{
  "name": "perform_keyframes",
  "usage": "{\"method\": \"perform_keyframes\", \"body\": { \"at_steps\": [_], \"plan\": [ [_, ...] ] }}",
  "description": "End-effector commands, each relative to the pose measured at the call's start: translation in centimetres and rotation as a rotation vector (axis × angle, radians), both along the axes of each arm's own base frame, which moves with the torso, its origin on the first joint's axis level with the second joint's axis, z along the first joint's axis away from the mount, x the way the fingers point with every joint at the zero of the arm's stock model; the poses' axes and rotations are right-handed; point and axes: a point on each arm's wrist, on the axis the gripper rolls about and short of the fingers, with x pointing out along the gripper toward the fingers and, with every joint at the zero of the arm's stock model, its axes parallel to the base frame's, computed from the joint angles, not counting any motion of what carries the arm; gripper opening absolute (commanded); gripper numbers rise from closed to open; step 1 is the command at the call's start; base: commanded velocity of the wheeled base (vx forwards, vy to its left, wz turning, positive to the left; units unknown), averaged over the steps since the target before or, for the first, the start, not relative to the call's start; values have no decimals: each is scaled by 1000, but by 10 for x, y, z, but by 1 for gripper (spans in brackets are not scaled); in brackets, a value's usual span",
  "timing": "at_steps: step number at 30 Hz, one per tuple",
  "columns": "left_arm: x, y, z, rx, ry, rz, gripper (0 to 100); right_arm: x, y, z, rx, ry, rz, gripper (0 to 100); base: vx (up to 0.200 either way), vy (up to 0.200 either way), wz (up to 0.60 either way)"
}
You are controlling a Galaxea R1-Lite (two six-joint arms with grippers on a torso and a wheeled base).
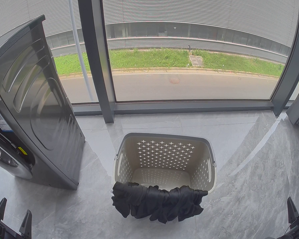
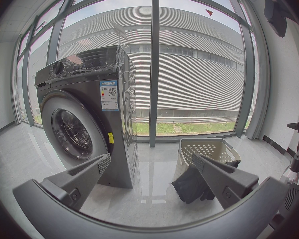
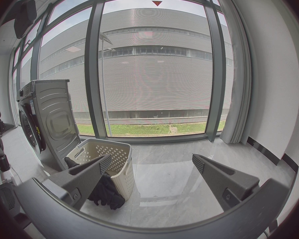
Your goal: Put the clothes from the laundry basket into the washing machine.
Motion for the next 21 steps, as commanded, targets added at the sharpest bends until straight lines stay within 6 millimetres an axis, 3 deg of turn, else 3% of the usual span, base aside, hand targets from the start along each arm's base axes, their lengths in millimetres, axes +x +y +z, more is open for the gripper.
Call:
{"method": "perform_keyframes", "body": {
  "at_steps": [1,4,16,21],
  "plan": [
    [0,0,-5,-1,1,0,100,0,0,-5,0,1,0,100,-200,0,0],
    [0,0,-5,-1,1,0,100,0,0,-5,0,1,0,100,-200,0,0],
    [0,0,-5,-1,1,0,100,0,0,-5,0,1,1,100,0,0,0],
    [0,0,-5,-1,-1,0,100,0,0,-5,0,1,-2,100,0,200,0]
  ]
}}
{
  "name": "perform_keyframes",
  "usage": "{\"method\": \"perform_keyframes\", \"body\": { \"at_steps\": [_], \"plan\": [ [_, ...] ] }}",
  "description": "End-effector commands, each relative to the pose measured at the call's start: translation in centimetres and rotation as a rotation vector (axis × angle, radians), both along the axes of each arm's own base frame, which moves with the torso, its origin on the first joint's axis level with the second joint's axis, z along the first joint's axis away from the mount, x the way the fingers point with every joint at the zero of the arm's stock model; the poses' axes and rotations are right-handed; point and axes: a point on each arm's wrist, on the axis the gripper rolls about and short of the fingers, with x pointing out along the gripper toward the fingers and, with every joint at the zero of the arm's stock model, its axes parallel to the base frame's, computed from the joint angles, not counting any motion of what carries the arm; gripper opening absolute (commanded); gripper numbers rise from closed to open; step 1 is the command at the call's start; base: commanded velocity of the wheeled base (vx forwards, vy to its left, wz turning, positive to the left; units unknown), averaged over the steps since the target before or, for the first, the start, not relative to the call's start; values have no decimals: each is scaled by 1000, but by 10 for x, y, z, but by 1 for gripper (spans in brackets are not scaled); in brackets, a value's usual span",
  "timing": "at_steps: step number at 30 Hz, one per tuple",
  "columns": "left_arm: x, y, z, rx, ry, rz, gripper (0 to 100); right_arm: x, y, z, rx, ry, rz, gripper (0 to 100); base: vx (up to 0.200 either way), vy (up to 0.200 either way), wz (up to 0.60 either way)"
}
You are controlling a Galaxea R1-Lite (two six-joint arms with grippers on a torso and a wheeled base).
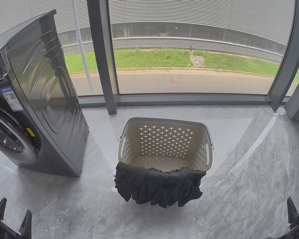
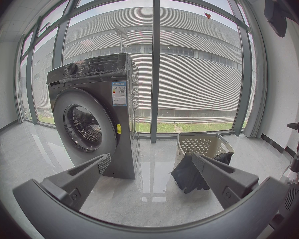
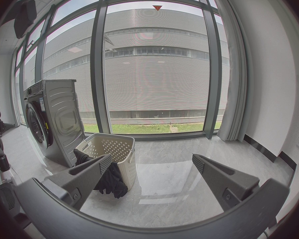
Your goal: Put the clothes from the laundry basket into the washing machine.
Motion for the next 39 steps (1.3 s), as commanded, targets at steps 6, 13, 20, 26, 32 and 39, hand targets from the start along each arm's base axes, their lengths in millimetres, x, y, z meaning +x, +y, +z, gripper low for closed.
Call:
{"method": "perform_keyframes", "body": {
  "at_steps": [6,13,20,26,32,39],
  "plan": [
    [0,0,-5,0,-1,0,100,0,0,-5,0,1,0,100,0,200,0],
    [0,0,-5,0,1,0,100,0,0,-5,0,1,0,100,0,200,0],
    [0,0,-5,0,-1,0,100,0,0,-5,0,1,0,100,0,200,0],
    [0,0,-5,0,-1,0,100,0,0,-5,0,1,0,100,0,200,0],
    [0,0,-5,0,1,0,100,0,0,-5,0,1,0,100,0,200,0],
    [0,0,-5,0,-1,0,100,0,0,-5,0,1,0,100,0,200,0]
  ]
}}
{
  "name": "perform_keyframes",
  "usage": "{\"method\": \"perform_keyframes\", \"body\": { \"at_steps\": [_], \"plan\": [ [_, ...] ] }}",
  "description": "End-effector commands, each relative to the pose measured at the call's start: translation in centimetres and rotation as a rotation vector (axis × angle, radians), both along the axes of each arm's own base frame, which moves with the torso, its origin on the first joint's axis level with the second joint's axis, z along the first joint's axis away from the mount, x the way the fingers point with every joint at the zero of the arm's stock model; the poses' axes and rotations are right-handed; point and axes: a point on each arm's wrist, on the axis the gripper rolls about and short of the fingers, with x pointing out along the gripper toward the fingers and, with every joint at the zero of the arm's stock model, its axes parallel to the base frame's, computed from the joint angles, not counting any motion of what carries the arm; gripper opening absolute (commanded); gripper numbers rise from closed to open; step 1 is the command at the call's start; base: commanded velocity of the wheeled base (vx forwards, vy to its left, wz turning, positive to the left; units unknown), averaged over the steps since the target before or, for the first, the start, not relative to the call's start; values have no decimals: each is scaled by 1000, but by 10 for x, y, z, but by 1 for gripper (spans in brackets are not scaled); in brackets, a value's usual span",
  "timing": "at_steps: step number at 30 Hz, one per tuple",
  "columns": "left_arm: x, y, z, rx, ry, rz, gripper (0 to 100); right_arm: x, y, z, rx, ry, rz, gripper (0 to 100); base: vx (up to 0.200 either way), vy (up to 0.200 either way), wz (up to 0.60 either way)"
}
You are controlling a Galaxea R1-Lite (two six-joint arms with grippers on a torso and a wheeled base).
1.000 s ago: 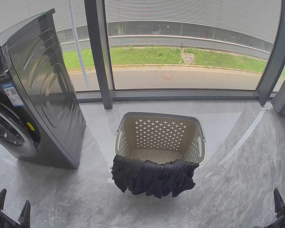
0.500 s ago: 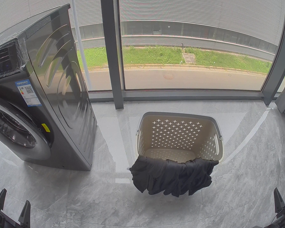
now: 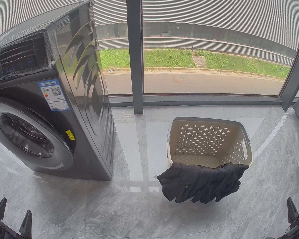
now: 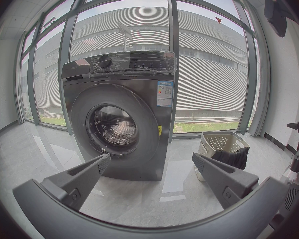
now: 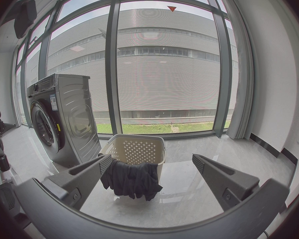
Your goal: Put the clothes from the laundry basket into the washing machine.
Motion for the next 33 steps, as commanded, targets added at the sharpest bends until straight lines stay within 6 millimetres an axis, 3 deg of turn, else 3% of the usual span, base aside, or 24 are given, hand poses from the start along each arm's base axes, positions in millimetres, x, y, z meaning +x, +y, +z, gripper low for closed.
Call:
{"method": "perform_keyframes", "body": {
  "at_steps": [1,33],
  "plan": [
    [0,0,-5,-1,-2,0,100,0,0,-5,0,1,0,100,0,200,0],
    [0,0,-5,-1,-2,0,100,0,0,-5,0,1,0,100,0,200,0]
  ]
}}
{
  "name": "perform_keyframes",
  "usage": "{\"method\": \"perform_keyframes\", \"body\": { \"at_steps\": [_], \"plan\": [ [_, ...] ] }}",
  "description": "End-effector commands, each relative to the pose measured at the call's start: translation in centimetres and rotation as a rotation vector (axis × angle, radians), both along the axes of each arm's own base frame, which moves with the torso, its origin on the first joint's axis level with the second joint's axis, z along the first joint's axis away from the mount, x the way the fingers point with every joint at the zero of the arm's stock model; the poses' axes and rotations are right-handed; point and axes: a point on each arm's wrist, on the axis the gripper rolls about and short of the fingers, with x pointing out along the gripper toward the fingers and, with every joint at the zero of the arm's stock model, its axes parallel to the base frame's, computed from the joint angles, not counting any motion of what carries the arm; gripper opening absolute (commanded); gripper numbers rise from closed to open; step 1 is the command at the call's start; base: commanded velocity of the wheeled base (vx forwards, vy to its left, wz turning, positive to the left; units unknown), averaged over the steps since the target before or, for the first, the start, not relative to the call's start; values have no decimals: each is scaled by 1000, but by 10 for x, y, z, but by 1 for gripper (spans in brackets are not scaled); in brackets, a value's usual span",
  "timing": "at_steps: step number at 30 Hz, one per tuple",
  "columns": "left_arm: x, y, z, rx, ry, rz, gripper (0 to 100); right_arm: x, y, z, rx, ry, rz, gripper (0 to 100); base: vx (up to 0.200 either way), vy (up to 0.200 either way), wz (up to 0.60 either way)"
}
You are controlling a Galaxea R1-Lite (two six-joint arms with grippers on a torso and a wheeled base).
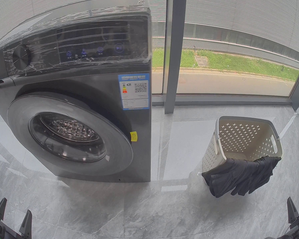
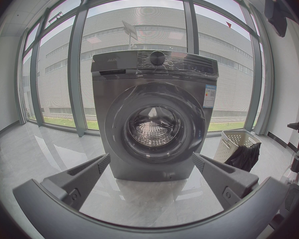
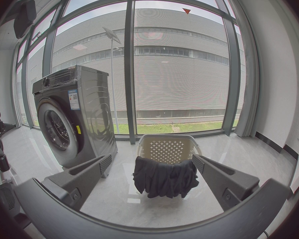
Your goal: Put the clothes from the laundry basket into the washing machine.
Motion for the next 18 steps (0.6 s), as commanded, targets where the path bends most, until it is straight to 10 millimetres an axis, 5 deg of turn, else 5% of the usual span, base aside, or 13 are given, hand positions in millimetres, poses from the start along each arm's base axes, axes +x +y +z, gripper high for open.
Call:
{"method": "perform_keyframes", "body": {
  "at_steps": [1,18],
  "plan": [
    [0,0,-5,-1,-1,0,100,0,0,-5,0,1,0,100,0,200,0],
    [0,0,-5,-1,-1,0,100,0,0,-5,0,1,0,100,0,200,0]
  ]
}}
